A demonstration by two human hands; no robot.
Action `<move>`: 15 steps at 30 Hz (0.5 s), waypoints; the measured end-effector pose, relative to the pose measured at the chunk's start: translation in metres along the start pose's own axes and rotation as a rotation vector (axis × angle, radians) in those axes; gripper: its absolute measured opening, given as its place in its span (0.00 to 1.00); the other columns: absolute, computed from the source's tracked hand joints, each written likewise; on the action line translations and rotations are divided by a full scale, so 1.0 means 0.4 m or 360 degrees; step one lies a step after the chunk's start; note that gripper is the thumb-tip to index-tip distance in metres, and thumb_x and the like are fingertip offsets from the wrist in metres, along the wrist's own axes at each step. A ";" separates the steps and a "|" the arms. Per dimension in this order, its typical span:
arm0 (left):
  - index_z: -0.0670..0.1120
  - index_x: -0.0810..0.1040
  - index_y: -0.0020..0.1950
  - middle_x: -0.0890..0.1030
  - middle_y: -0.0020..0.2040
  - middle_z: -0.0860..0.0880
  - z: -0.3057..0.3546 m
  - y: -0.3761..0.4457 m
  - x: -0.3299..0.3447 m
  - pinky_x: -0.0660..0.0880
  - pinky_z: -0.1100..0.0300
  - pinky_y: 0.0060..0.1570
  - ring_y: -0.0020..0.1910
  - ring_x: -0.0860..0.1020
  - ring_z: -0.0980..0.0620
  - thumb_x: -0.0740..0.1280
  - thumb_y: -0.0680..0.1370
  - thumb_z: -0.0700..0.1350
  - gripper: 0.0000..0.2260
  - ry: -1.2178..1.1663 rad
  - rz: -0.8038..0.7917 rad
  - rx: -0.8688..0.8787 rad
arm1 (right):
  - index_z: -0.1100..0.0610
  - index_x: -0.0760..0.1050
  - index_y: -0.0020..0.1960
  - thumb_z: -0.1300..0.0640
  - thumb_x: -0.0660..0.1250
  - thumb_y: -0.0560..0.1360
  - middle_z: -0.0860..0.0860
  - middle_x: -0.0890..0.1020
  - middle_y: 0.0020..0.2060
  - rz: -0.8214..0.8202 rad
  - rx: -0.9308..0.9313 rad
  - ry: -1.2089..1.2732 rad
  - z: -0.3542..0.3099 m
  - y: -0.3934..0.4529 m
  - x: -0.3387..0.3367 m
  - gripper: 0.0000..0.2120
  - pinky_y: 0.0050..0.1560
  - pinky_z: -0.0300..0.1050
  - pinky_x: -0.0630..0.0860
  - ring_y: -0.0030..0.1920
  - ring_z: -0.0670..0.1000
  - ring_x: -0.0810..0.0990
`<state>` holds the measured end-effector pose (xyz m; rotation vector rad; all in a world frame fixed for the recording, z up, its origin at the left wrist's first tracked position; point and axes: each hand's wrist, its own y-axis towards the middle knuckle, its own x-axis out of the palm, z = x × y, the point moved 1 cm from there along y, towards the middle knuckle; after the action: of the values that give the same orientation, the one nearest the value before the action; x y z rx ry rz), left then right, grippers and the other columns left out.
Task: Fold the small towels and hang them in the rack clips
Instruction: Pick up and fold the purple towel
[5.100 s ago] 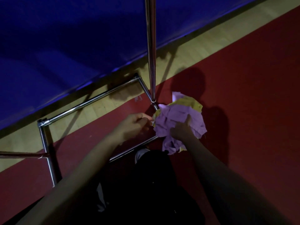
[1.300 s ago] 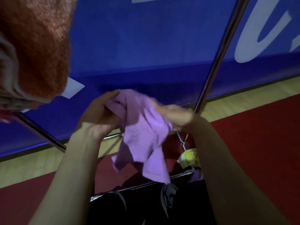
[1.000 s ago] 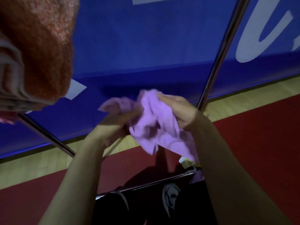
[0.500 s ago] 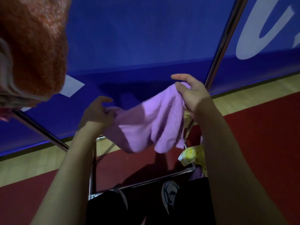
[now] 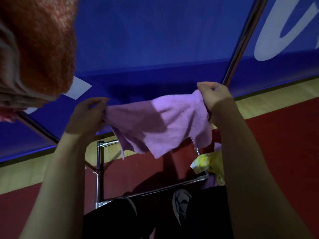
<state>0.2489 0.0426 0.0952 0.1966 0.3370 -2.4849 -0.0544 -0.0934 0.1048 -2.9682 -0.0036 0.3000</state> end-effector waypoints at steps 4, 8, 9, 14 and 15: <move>0.46 0.79 0.70 0.79 0.67 0.41 0.008 -0.004 0.002 0.81 0.54 0.59 0.62 0.82 0.47 0.68 0.83 0.41 0.15 -0.0245 -0.0053 0.0018 | 0.49 0.81 0.48 0.49 0.66 0.80 0.60 0.85 0.51 -0.0111 0.0094 0.0011 0.003 -0.014 0.001 0.07 0.56 0.58 0.82 0.52 0.59 0.83; 0.47 0.75 0.75 0.80 0.67 0.44 0.023 -0.011 -0.006 0.82 0.62 0.54 0.62 0.83 0.51 0.68 0.83 0.40 0.20 -0.0468 -0.0104 0.0043 | 0.54 0.80 0.61 0.55 0.68 0.80 0.54 0.84 0.44 -0.0223 0.0206 0.0284 -0.021 -0.022 0.002 0.10 0.36 0.43 0.80 0.39 0.52 0.82; 0.48 0.75 0.75 0.80 0.68 0.45 0.022 -0.012 -0.011 0.82 0.62 0.54 0.63 0.82 0.51 0.68 0.83 0.40 0.20 -0.0443 -0.0103 0.0077 | 0.55 0.80 0.61 0.56 0.69 0.80 0.53 0.84 0.41 -0.0223 0.0229 0.0328 -0.026 -0.021 0.002 0.10 0.34 0.42 0.79 0.36 0.51 0.82; 0.56 0.80 0.71 0.80 0.68 0.46 0.003 -0.011 -0.037 0.79 0.46 0.65 0.64 0.81 0.49 0.69 0.82 0.46 0.17 0.0029 0.0007 0.0313 | 0.58 0.81 0.49 0.50 0.72 0.77 0.54 0.84 0.34 -0.0270 0.0568 0.0616 -0.022 -0.032 -0.008 0.10 0.38 0.47 0.81 0.38 0.55 0.84; 0.56 0.80 0.70 0.80 0.67 0.46 0.004 -0.011 -0.040 0.78 0.45 0.65 0.64 0.80 0.49 0.69 0.82 0.47 0.16 0.0053 0.0028 0.0335 | 0.56 0.81 0.54 0.47 0.70 0.78 0.55 0.85 0.37 -0.0301 0.0641 0.0665 -0.022 -0.040 -0.008 0.13 0.37 0.46 0.82 0.39 0.55 0.84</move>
<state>0.2588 0.0546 0.1010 0.3257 0.0856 -2.4998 -0.0555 -0.0790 0.1163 -2.5473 -0.1539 -0.3098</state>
